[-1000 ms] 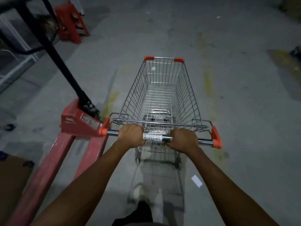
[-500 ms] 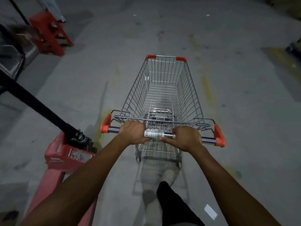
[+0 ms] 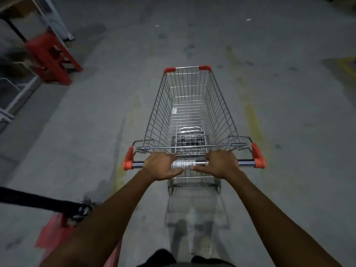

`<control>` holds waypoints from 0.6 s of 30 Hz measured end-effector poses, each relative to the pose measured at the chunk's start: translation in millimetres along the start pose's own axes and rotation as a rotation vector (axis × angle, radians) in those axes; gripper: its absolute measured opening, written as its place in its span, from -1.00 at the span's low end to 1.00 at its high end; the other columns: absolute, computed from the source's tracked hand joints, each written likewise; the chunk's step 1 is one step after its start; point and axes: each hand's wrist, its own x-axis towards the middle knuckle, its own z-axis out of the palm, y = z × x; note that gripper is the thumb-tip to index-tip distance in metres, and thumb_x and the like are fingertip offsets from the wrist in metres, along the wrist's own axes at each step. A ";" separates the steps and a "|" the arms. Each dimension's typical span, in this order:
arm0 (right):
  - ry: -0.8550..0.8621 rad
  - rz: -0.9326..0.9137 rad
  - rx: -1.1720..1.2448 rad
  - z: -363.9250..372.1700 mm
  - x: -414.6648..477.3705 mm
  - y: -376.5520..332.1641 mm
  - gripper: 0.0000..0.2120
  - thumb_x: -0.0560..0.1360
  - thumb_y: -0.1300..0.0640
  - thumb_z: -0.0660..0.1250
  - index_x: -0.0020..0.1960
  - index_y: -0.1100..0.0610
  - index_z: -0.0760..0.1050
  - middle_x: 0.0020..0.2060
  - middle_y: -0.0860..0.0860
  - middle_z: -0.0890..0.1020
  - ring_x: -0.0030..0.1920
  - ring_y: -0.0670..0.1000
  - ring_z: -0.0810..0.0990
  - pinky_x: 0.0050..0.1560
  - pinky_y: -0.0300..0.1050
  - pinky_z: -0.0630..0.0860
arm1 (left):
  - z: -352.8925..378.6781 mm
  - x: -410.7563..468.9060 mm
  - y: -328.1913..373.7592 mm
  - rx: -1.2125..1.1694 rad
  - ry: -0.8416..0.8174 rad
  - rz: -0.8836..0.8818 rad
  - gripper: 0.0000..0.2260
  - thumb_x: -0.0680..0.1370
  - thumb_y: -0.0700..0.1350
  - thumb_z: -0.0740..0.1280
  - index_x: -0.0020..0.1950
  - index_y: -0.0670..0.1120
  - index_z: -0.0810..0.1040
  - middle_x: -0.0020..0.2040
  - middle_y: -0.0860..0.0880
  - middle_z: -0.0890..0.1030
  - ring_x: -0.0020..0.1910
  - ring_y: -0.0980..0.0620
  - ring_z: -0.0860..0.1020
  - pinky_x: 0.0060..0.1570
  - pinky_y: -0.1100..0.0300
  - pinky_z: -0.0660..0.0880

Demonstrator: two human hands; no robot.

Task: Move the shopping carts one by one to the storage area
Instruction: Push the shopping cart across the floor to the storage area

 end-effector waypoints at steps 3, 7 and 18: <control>-0.013 -0.008 -0.006 -16.0 54.6 11.2 -0.02 0.15 -0.76 -0.14 -0.04 -0.06 0.65 -0.28 -0.07 0.64 -0.24 -0.03 0.58 -0.25 -0.13 0.38 | -4.1 48.8 -33.7 -0.042 -0.011 0.010 -0.49 0.51 0.39 0.03 -0.12 0.03 0.56 -0.29 0.03 0.60 -0.36 0.05 0.51 -0.30 0.19 0.25; 0.017 -0.001 -0.034 -28.8 133.1 14.1 -0.02 0.17 -0.75 -0.16 0.05 -0.11 0.65 -0.24 -0.07 0.65 -0.17 -0.02 0.61 -0.21 -0.12 0.43 | -2.5 111.2 -93.9 -0.048 0.026 0.031 -0.47 0.47 0.38 -0.03 -0.15 0.03 0.55 -0.33 0.03 0.58 -0.38 0.04 0.51 -0.30 0.19 0.34; 0.079 0.120 -0.010 -77.4 372.6 2.1 -0.14 0.20 -0.73 -0.03 -0.09 -0.06 0.62 -0.20 -0.07 0.66 -0.11 0.01 0.64 -0.19 -0.10 0.41 | -33.6 297.1 -280.4 0.080 0.052 0.091 -0.39 0.41 0.40 -0.06 -0.15 0.00 0.60 -0.30 0.00 0.60 -0.33 -0.01 0.51 -0.29 0.16 0.26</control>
